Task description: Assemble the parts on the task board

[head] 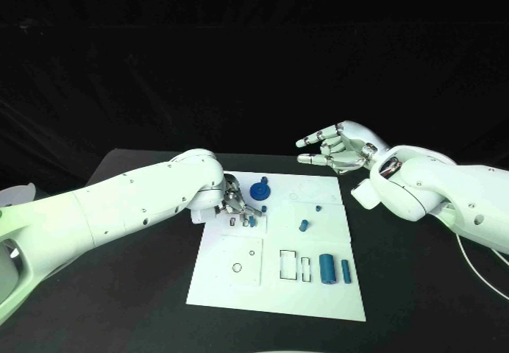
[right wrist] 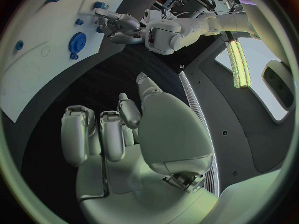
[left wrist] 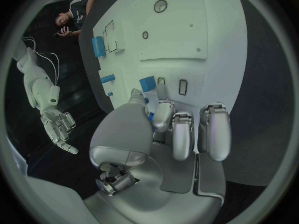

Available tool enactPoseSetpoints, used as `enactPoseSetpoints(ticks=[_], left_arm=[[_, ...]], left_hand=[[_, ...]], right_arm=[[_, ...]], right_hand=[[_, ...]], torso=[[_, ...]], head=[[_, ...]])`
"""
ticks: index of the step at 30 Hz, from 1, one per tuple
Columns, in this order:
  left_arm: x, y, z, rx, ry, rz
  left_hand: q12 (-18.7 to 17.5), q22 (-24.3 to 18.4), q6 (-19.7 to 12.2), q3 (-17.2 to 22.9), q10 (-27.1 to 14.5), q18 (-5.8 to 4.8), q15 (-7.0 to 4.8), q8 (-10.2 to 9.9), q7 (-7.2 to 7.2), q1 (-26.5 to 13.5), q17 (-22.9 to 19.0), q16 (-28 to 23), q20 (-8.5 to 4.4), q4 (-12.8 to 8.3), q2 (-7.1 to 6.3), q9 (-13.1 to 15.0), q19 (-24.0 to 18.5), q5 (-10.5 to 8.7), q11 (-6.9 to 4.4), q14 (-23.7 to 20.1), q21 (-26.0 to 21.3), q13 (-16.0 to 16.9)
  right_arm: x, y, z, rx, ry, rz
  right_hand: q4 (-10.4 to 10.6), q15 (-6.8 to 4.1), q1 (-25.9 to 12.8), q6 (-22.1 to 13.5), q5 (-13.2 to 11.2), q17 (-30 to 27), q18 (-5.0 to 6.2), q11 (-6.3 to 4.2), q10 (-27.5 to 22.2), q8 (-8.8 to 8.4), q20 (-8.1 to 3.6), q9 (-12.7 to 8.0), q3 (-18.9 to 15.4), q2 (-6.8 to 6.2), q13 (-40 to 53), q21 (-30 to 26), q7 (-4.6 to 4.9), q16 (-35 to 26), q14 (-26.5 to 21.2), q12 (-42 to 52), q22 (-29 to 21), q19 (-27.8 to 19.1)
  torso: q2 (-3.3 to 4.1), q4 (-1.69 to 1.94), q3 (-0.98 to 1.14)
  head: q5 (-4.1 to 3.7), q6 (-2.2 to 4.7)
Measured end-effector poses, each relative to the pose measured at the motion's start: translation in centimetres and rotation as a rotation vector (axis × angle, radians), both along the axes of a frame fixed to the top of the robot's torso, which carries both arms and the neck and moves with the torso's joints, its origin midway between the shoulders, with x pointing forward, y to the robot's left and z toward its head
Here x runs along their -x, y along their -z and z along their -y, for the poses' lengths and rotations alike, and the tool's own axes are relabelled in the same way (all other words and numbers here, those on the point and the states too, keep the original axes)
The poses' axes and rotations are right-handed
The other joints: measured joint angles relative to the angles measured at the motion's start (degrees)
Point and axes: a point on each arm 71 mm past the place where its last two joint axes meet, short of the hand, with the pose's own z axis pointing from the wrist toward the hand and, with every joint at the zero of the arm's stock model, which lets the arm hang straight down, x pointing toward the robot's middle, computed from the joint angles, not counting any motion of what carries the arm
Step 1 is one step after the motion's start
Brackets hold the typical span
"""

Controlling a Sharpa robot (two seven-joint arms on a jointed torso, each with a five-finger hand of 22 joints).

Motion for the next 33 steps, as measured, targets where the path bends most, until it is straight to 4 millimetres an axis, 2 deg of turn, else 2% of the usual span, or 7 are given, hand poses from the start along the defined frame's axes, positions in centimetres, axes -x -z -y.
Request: enactPoseSetpoints(ticks=[11, 30, 33], left_arm=[[0.03, 0.04, 0.19, -0.001, 0.005, -0.002], [0.21, 0.20, 0.69, -0.004, 0.025, -0.012], [0.22, 0.20, 0.73, -0.003, 0.026, -0.012]], left_hand=[[0.00, 0.00, -0.20, 0.77, -0.01, 0.00, 0.00, 0.00, -0.20, 1.44, 0.04, 0.00, 0.00, -0.15, -0.07, 0.56, 0.00, 0.00, 0.01, 0.00, 0.00, 0.12], [0.00, -0.01, -0.19, 1.20, -0.01, 0.00, 0.00, 0.00, -0.19, 1.43, 0.03, 0.00, 0.00, 0.06, -0.07, 0.85, 0.00, 0.00, 0.01, 0.00, 0.00, 0.23], [0.00, -0.01, -0.19, 1.55, -0.07, 0.00, 0.00, 0.00, -0.19, 1.88, 0.03, 0.00, 0.00, -0.02, 0.28, 1.00, 0.00, 0.00, 0.07, 0.00, 0.00, 0.24]], right_arm=[[-0.03, 0.04, -0.10, 0.001, -0.002, 0.000], [-0.08, 0.16, -0.22, 0.003, -0.004, -0.001], [-0.09, 0.20, -0.23, 0.004, -0.005, -0.002]], right_hand=[[0.00, 0.00, 0.00, 0.00, 0.00, -0.01, 0.00, 0.00, 0.00, 0.00, 0.00, 0.00, 0.00, 0.00, 0.00, 0.00, 0.00, 0.00, 0.00, 0.00, 0.00, 0.00], [0.00, 0.00, 0.00, 0.00, 0.00, -0.02, 0.00, 0.00, 0.00, 0.23, 0.00, 0.04, 0.00, 0.00, -0.05, 0.00, 0.00, -0.22, 0.00, 0.00, 0.00, 0.00], [0.00, 0.00, 0.00, 0.00, 0.00, -0.02, 0.00, 0.00, 0.00, 0.23, 0.00, 0.04, 0.00, 0.00, -0.05, 0.00, 0.00, -0.22, 0.00, 0.00, 0.00, 0.00]], torso=[[0.02, 0.09, 0.03], [0.05, 0.19, 0.05], [0.07, 0.22, 0.05]], head=[[0.01, -0.14], [-0.08, -0.29], [-0.09, -0.29]])
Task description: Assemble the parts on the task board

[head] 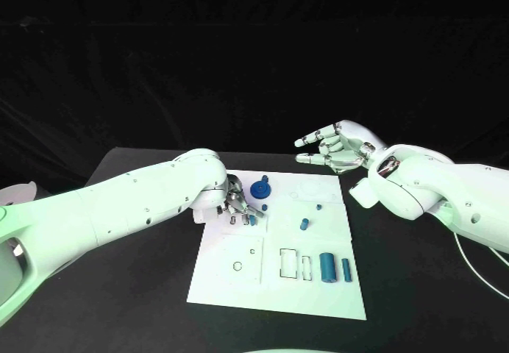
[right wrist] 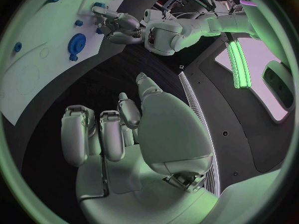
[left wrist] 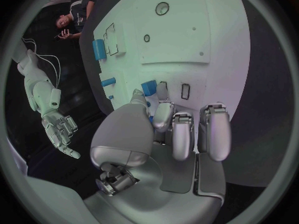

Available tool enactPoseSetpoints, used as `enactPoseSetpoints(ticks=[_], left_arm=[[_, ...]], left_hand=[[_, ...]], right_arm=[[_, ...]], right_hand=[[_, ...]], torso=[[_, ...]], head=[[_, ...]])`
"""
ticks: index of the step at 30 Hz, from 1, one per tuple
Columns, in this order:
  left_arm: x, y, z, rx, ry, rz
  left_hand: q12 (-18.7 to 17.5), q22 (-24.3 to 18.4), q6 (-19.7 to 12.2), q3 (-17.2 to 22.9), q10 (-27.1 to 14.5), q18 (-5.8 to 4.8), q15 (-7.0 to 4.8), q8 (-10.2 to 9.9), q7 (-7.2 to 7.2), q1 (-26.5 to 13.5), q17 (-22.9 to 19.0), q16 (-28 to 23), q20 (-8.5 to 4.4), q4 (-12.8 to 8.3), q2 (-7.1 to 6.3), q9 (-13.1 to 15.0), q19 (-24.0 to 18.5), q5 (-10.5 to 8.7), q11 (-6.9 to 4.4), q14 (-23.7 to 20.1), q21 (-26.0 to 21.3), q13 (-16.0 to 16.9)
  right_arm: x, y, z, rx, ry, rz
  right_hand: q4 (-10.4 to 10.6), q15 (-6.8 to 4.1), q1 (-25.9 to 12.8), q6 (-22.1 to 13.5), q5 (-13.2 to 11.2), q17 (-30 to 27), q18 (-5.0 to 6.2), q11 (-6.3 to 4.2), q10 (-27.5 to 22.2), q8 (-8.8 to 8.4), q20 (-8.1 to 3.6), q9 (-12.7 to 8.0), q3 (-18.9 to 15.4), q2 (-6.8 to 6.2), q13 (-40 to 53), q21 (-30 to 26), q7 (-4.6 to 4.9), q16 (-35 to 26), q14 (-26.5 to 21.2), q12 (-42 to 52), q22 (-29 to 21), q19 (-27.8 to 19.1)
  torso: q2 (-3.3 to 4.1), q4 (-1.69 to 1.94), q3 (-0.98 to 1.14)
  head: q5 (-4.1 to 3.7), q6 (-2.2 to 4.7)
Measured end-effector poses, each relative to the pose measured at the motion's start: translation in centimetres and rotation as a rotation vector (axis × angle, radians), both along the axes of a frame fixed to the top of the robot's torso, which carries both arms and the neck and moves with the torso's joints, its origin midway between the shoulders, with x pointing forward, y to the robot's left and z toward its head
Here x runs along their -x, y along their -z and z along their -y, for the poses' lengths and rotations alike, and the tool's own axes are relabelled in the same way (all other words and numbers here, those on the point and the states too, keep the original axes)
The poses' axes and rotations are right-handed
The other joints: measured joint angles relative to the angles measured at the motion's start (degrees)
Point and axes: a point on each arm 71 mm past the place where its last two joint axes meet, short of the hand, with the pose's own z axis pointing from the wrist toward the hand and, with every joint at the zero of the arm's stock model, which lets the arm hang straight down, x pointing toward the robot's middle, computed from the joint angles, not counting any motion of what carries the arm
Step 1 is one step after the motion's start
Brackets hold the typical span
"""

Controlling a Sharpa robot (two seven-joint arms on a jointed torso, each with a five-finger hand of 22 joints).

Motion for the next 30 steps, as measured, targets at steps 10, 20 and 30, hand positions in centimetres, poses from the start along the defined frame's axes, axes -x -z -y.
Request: enactPoseSetpoints(ticks=[10, 20, 30], left_arm=[[0.02, 0.00, 0.08, 0.007, 0.004, -0.001], [0.04, -0.12, 0.24, 0.027, 0.013, -0.006], [0.07, -0.03, -0.04, 0.037, 0.008, -0.003]], left_hand=[[-0.05, 0.00, -0.75, 4.50, 0.08, 0.00, -0.11, 0.00, -0.33, 5.79, 0.00, 0.00, 0.00, -2.54, 0.81, 0.74, 0.00, 0.00, -0.08, -0.12, 0.00, 0.10], [-1.17, 0.00, -2.47, 14.56, -0.34, 0.00, -0.54, -2.96, 0.01, 11.43, -0.01, 0.00, -0.32, -5.22, -1.80, 0.16, -0.09, -0.04, -0.49, -0.07, -0.22, -0.98], [-2.02, 0.00, -2.26, 25.83, -0.34, 0.00, -0.37, -3.68, 0.86, 10.87, -0.02, 0.00, -0.19, 0.67, -5.64, 2.14, 0.04, -0.04, -0.07, 0.00, -0.44, -1.35]], right_arm=[[-0.04, 0.12, -0.05, 0.002, -0.001, -0.001], [-0.08, 0.23, -0.05, 0.006, -0.003, -0.003], [-0.09, 0.38, -0.16, 0.008, -0.007, -0.005]], right_hand=[[0.00, 0.00, 0.00, 0.00, 0.00, 0.00, 0.00, 0.00, 0.00, 0.00, 0.00, -0.01, 0.00, 0.00, 0.00, 0.00, 0.00, 0.00, 0.00, 0.00, 0.00, 0.00], [0.00, 0.00, 0.00, 0.00, 0.00, -0.01, 0.00, 0.00, 0.00, 0.00, 0.00, -0.01, 0.00, 0.00, 0.01, 0.00, 0.00, 0.00, 0.00, 0.00, 0.00, 0.00], [0.00, 0.00, 0.00, 0.00, 0.00, 0.04, 0.00, 0.00, 0.00, 0.00, 0.00, -0.02, 0.00, 0.00, 0.01, 0.00, 0.00, 0.00, 0.00, 0.00, 0.00, 0.00]], torso=[[0.01, 0.07, 0.00], [0.01, 0.09, 0.00], [0.03, 0.15, 0.01]], head=[[-0.03, -0.19], [-0.08, -0.27], [-0.19, -0.40]])
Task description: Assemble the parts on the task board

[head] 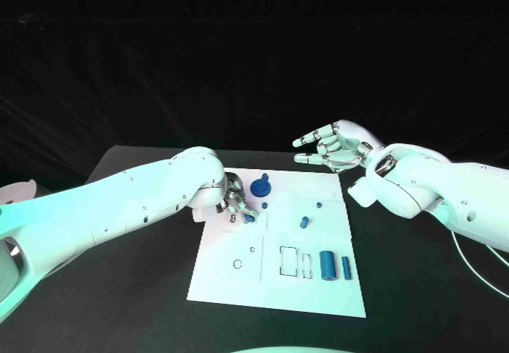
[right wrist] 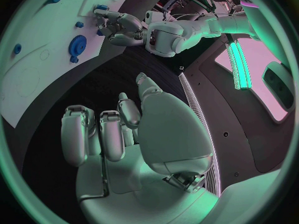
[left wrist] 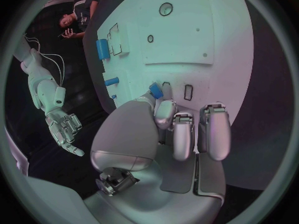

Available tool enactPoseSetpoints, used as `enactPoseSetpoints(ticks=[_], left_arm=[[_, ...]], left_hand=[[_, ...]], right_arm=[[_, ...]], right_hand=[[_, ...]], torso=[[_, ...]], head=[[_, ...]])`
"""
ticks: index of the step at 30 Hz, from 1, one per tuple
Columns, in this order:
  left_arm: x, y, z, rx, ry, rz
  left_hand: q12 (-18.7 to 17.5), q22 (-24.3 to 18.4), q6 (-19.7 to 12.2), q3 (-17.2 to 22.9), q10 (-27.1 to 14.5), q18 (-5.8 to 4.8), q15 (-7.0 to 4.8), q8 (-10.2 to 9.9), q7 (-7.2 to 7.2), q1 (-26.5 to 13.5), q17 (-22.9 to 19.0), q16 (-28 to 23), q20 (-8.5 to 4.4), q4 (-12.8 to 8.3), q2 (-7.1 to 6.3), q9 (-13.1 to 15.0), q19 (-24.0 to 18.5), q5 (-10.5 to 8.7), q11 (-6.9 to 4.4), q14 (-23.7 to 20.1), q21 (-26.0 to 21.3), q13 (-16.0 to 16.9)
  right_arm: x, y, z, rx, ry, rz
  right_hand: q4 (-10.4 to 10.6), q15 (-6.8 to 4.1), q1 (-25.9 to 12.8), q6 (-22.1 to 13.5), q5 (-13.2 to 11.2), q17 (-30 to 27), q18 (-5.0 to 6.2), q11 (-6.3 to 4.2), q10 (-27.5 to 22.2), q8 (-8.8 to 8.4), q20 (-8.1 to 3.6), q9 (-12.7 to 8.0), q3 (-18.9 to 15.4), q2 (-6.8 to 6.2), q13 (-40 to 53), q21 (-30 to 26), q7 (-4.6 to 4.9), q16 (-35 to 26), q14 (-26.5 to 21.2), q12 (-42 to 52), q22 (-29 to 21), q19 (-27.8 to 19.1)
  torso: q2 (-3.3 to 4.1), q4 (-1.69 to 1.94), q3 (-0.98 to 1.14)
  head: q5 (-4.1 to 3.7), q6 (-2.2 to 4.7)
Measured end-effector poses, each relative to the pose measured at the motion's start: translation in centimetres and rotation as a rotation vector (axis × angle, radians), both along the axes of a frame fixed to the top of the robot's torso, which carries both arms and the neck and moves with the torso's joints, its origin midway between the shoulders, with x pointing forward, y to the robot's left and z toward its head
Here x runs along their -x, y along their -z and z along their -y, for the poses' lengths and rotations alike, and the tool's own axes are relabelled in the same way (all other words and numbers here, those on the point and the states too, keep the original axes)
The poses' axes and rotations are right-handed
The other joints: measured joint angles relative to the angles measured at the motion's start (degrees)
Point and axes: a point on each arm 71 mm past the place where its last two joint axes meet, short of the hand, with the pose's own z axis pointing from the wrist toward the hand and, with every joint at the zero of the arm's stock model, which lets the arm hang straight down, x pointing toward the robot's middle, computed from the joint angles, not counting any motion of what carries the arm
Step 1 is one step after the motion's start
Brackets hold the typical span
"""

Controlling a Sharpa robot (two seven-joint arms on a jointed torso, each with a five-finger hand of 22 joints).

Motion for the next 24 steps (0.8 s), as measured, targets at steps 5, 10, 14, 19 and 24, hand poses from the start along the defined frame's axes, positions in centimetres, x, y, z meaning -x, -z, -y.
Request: enactPoseSetpoints(ticks=[5, 10, 14, 19, 24], left_arm=[[0.2, -0.1, -0.2, 0.012, -0.003, 0.008], [0.4, -0.4, -0.6, 0.024, -0.012, 0.021], [0.5, -0.6, -1.0, 0.027, -0.017, 0.036], [0.5, -0.8, -1.2, 0.020, -0.022, 0.063], [0.4, -0.9, -1.3, 0.010, -0.023, 0.084]], left_hand=[[0.32, 0.00, 0.03, 3.07, 0.00, 0.00, -0.02, 0.00, 0.00, -1.43, 0.00, 0.00, 0.00, -0.42, -2.20, 0.81, -0.01, -0.02, 0.00, 0.01, 0.00, 0.16], [0.54, 0.00, 0.11, 4.13, 0.20, 0.00, -0.02, 0.00, 0.08, -2.16, 0.00, 0.00, -0.01, -0.62, -2.93, 1.15, -0.01, -0.03, 0.21, 0.02, 0.00, 0.88], [0.86, 0.00, 0.12, 4.41, 0.20, 0.01, -0.02, 0.00, 0.08, -2.30, 0.00, 0.00, -0.01, -0.83, -3.07, 1.26, -0.01, -0.06, 0.21, 0.02, 0.00, 1.06], [1.16, 0.00, 0.13, 5.49, 0.20, 0.00, -0.02, 0.00, 0.08, -2.89, -0.01, 0.00, -0.01, -1.66, -3.66, 1.35, -0.02, -0.07, 0.21, 0.02, 0.00, 1.04], [1.19, 0.00, 0.14, 5.75, 0.42, 0.00, -0.02, -0.01, 0.09, -2.51, -0.01, 0.00, -0.01, -1.85, -4.35, 1.44, -0.02, -0.09, 0.00, 0.02, 0.00, 0.98]], right_arm=[[0.0, 0.1, 0.0, 0.001, 0.000, -0.002], [-0.1, 0.2, 0.1, 0.003, 0.002, -0.002], [-0.1, 0.2, 0.1, 0.003, 0.003, -0.002], [-0.1, 0.2, 0.1, 0.003, 0.003, -0.002], [-0.1, 0.2, 0.1, 0.003, 0.003, -0.002]], right_hand=[[0.00, 0.00, 0.00, 0.00, 0.00, 0.00, 0.00, 0.00, 0.00, 0.00, 0.00, -0.01, 0.00, 0.00, 0.00, 0.00, 0.00, 0.00, 0.00, 0.00, 0.00, 0.00], [0.00, 0.00, 0.00, 0.00, 0.00, -0.01, 0.00, 0.00, 0.00, 0.00, 0.00, -0.01, 0.00, 0.00, 0.00, 0.00, 0.00, 0.00, 0.00, 0.00, 0.00, 0.00], [0.00, 0.00, 0.02, 0.14, 0.22, -0.01, 0.00, 0.00, 0.00, 0.00, 0.00, -0.01, 0.00, 0.02, 0.00, 0.00, 0.13, 0.00, 0.00, 0.00, -0.08, 0.00], [0.00, 0.00, 0.23, 0.21, 0.22, -0.01, 0.00, 0.00, 0.00, 0.00, 0.00, -0.01, 0.00, 0.23, -0.10, 0.00, 0.21, 0.00, 0.00, 0.00, -0.08, 0.00], [0.00, 0.00, 0.23, 0.21, 0.22, -0.02, 0.00, 0.00, 0.00, 0.00, 0.00, -0.01, 0.00, 0.23, -0.10, 0.00, 0.21, 0.00, 0.00, 0.00, -0.08, 0.00]], torso=[[0.00, -0.01, 0.01], [-0.02, 0.04, 0.04], [-0.05, 0.09, 0.08], [-0.05, 0.12, 0.08], [-0.03, 0.09, 0.05]], head=[[0.04, -0.06], [0.08, -0.07], [0.07, -0.07], [0.20, -0.03], [0.22, -0.01]])
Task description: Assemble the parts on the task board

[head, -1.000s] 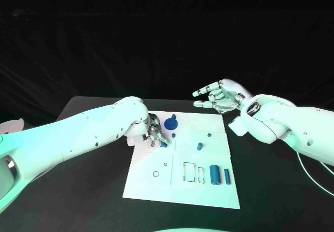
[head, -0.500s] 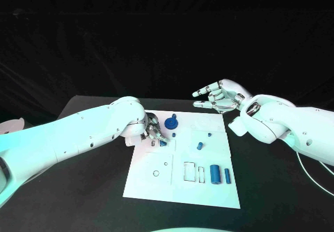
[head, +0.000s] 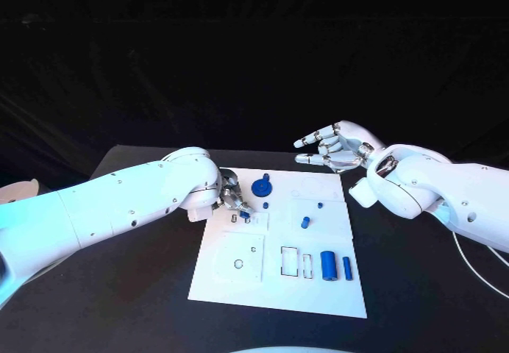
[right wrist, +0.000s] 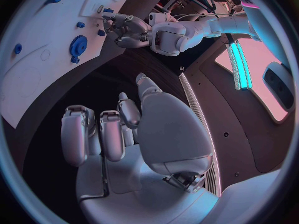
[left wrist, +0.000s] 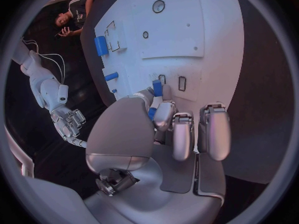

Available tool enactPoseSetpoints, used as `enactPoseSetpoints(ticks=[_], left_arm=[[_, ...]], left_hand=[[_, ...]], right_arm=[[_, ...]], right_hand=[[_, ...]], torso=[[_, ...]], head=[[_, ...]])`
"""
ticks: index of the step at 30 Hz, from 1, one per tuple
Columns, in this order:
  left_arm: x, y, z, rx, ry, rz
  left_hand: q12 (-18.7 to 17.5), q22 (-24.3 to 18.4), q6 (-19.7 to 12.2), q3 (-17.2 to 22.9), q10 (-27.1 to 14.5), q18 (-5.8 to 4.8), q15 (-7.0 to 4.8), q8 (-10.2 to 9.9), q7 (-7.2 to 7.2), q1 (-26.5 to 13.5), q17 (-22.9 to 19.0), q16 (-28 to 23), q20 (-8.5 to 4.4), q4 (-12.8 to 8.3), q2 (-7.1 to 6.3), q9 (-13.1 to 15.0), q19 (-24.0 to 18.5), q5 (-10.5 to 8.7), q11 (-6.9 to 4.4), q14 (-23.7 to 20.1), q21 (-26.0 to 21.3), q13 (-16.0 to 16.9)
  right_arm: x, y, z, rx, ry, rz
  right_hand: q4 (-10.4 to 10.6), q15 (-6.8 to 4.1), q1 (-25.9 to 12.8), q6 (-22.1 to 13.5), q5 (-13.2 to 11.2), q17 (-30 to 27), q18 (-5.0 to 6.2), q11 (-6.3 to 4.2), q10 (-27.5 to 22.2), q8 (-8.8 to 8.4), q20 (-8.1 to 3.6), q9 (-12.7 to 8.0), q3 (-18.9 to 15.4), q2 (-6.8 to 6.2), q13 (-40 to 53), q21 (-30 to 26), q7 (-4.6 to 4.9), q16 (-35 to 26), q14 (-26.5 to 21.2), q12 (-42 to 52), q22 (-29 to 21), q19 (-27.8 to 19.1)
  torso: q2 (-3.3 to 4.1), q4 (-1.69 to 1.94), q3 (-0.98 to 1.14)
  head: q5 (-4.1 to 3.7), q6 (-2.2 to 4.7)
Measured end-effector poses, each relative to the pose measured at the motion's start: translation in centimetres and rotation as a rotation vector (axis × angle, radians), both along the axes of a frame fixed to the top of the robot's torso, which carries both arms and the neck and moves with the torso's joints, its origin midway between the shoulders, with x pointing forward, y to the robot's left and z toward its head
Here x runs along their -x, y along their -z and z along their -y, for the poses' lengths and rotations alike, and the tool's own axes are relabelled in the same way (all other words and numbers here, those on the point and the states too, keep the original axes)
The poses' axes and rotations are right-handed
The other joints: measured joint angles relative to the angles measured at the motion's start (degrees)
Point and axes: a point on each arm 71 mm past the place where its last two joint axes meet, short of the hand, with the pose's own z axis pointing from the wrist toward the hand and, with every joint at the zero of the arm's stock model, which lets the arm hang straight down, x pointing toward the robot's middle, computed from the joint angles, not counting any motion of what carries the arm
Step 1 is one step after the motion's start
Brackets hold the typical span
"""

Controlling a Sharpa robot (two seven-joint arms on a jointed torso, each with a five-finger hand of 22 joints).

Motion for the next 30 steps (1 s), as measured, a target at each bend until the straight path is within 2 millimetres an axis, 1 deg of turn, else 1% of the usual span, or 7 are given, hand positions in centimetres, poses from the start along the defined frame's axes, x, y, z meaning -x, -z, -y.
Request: enactPoseSetpoints(ticks=[1, 2, 7, 10, 17, 26, 30], left_arm=[[-0.1, 0.0, 0.0, -0.002, 0.000, 0.004], [-0.1, 0.0, 0.1, -0.005, 0.001, 0.008], [-0.3, 0.0, 0.7, -0.019, 0.010, 0.024], [-0.4, 0.1, 0.9, -0.027, 0.015, 0.029], [-0.4, 0.3, 1.4, -0.040, 0.028, 0.032], [-0.3, 0.4, 1.5, -0.063, 0.044, 0.029], [-0.3, 0.5, 1.4, -0.073, 0.048, 0.027]], left_hand=[[0.00, 0.00, 0.08, 0.00, 0.01, 0.00, 0.00, -0.05, 0.07, -0.08, 0.00, 0.00, 0.00, 0.00, -0.43, 0.01, 0.00, 0.00, -0.01, 0.00, 0.00, 0.00], [0.00, 0.00, 0.09, 0.30, 0.01, 0.00, 0.00, -0.08, 0.07, 0.01, 0.00, 0.00, 0.00, -0.30, -0.60, 0.01, 0.00, -0.04, -0.01, 0.00, 0.00, 0.00], [0.01, 0.00, 0.11, 0.37, 0.02, 0.00, 0.00, -0.09, 0.07, -0.05, 0.00, 0.00, 0.00, -0.36, -0.92, 0.02, 0.00, -0.14, -0.01, 0.00, 0.00, 0.01], [0.01, 0.00, 0.12, 0.45, 0.02, 0.00, 0.00, -0.10, 0.07, -0.16, 0.00, 0.00, 0.00, -0.45, -1.03, 0.01, -0.01, -0.16, -0.01, 0.00, 0.00, 0.08], [0.01, 0.00, 0.31, 0.63, 0.22, 0.00, 0.00, -0.12, 0.06, -0.24, 0.00, 0.00, 0.00, -0.63, -1.11, -0.02, -0.01, -0.18, 0.19, 0.00, 0.00, 0.07], [0.00, 0.00, 0.40, 0.79, 0.22, 0.00, 0.00, -0.33, 0.15, -0.32, 0.04, 0.00, 0.00, -0.79, -1.19, -0.08, -0.01, -0.21, 0.19, 0.00, 0.00, 0.07], [0.00, 0.00, 0.41, 0.86, 0.22, -0.01, 0.00, -0.39, 0.16, -0.39, 0.04, 0.00, 0.00, -0.86, -1.26, -0.16, -0.01, -0.22, 0.19, 0.00, 0.00, 0.13]], right_arm=[[0.0, 0.0, 0.0, 0.000, 0.000, 0.000], [0.0, 0.0, 0.0, 0.000, 0.000, 0.000], [0.0, 0.0, -0.1, 0.000, -0.001, 0.000], [0.0, 0.0, -0.1, 0.000, -0.001, 0.000], [0.0, 0.0, -0.1, -0.001, -0.003, -0.001], [0.0, 0.1, -0.2, 0.000, -0.006, -0.002], [0.0, 0.1, -0.2, 0.000, -0.007, -0.003]], right_hand=[[0.00, 0.00, 0.00, 0.00, 0.00, 0.00, 0.00, 0.00, 0.00, 0.00, 0.00, 0.00, 0.00, 0.00, 0.00, 0.00, 0.00, 0.00, 0.00, 0.00, 0.00, 0.00], [0.00, 0.00, 0.00, 0.00, 0.00, 0.00, 0.00, 0.00, 0.00, 0.00, 0.00, 0.00, 0.00, 0.00, 0.00, 0.00, 0.00, 0.00, 0.00, 0.00, 0.00, 0.00], [0.00, 0.00, 0.00, 0.00, 0.00, 0.00, 0.00, 0.00, 0.00, 0.00, 0.00, 0.00, 0.00, 0.00, 0.00, 0.00, 0.00, 0.00, 0.00, 0.00, 0.00, 0.00], [0.00, 0.00, 0.00, 0.00, 0.00, -0.01, 0.00, 0.00, 0.00, 0.00, 0.00, 0.03, 0.00, 0.00, 0.00, 0.00, 0.00, 0.00, 0.00, 0.00, 0.00, 0.00], [0.00, 0.00, 0.00, 0.00, 0.00, -0.01, 0.00, 0.00, 0.00, 0.00, 0.00, 0.04, 0.00, 0.00, 0.00, 0.00, 0.00, 0.00, 0.00, 0.00, 0.00, 0.00], [-0.15, 0.00, -0.02, 0.00, 0.00, -0.02, 0.00, 0.00, 0.00, 0.00, 0.00, 0.04, -0.15, 0.02, 0.01, 0.00, 0.00, 0.00, 0.00, 0.00, -0.05, 0.00], [-0.16, 0.00, -0.24, 0.00, 0.00, -0.02, 0.00, 0.00, 0.00, 0.00, 0.00, 0.03, -0.16, 0.24, 0.01, 0.00, 0.00, 0.00, 0.00, 0.00, -0.05, 0.00]], torso=[[0.01, -0.01, -0.01], [0.01, -0.01, 0.00], [0.04, -0.05, -0.08], [0.05, -0.07, -0.11], [0.07, -0.05, -0.11], [0.07, -0.01, -0.10], [0.06, 0.00, -0.10]], head=[[0.04, -0.02], [0.05, -0.04], [0.16, -0.07], [0.19, -0.14], [0.15, -0.31], [0.27, -0.48], [0.26, -0.57]])
